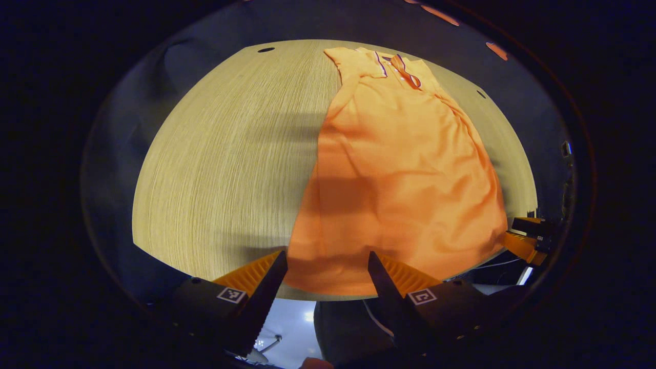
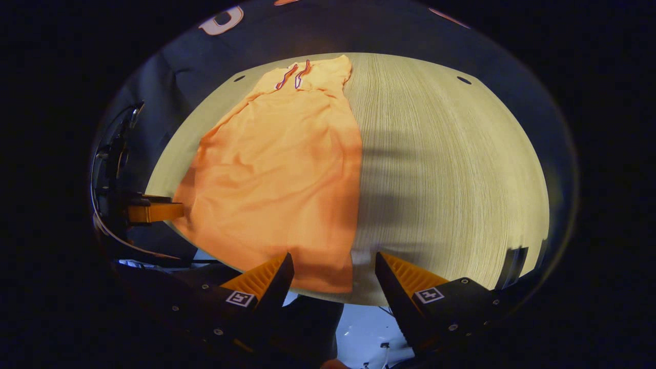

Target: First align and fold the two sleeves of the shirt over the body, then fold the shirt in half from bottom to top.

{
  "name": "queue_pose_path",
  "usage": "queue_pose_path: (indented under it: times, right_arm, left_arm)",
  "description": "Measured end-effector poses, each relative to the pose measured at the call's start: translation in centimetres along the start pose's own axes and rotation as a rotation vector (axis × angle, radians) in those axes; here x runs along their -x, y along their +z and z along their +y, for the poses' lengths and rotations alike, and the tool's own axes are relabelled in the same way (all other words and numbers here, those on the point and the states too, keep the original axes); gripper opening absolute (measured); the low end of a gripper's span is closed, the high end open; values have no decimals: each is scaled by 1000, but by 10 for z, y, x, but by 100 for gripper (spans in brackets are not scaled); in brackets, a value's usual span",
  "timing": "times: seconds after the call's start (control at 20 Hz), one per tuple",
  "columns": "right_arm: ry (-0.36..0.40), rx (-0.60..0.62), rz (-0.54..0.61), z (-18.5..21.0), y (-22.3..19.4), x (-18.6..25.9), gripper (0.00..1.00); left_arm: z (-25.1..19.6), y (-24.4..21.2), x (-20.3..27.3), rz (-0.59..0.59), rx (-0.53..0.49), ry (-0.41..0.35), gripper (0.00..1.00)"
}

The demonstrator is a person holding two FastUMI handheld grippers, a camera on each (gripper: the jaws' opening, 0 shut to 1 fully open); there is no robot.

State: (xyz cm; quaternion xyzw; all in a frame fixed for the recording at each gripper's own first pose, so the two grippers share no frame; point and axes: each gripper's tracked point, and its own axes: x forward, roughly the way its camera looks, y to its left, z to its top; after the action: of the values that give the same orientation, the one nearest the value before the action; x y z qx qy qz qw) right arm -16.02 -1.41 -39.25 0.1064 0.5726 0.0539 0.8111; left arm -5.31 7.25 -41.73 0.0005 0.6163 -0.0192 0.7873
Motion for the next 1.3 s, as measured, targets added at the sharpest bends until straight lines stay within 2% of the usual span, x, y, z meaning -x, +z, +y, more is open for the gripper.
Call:
queue_pose_path:
  times: [0.15, 0.2, 0.25, 0.35, 0.45, 0.7, 0.85, 0.95, 1.0, 1.05, 1.1, 1.2, 1.25, 1.3]
  right_arm:
    - [-19, -5, 5, 0, -7, -5, 98]
    - [-6, -8, 7, 4, -9, -6, 98]
    - [-7, -1, 10, 4, -12, -7, 98]
    - [-19, 3, 12, 3, -14, -7, 98]
    - [-10, 12, 3, 8, -12, -9, 98]
    - [-44, 58, -15, 8, -12, -9, 98]
    - [-77, 145, -64, 7, -14, -12, 90]
    - [-75, 132, -78, 7, -14, -12, 84]
    - [-78, 125, -78, 6, -11, -12, 72]
    - [-84, 101, -88, 3, -9, -13, 71]
    - [-95, 71, -105, -1, -5, -14, 51]
    - [-77, 29, -119, 3, -1, -18, 21]
    - [-65, 38, -114, 5, 0, -17, 21]
    - [-63, 39, -119, 4, 3, -17, 21]
  left_arm:
    - [1, -3, -2, -21, -44, 9, 99]
    - [7, -2, -1, -27, -49, 34, 97]
    - [9, 6, 0, -70, -40, 33, 97]
    - [9, 6, 2, -79, -30, 6, 98]
    - [21, 4, -4, -62, -37, 23, 98]
    - [14, 2, -5, -108, -103, 31, 99]
    - [-4, 4, -4, -221, -169, 6, 99]
    - [-11, 4, -7, -248, -173, -6, 98]
    - [-12, 6, -8, -253, -168, 3, 86]
    - [-14, 6, -10, -252, -161, -3, 80]
    - [-17, 5, -7, -264, -160, -9, 79]
    - [-20, 8, -10, -260, -163, 1, 36]
    - [-27, 12, -10, -271, -171, -27, 36]
    - [-26, 15, -4, -288, -149, -12, 26]
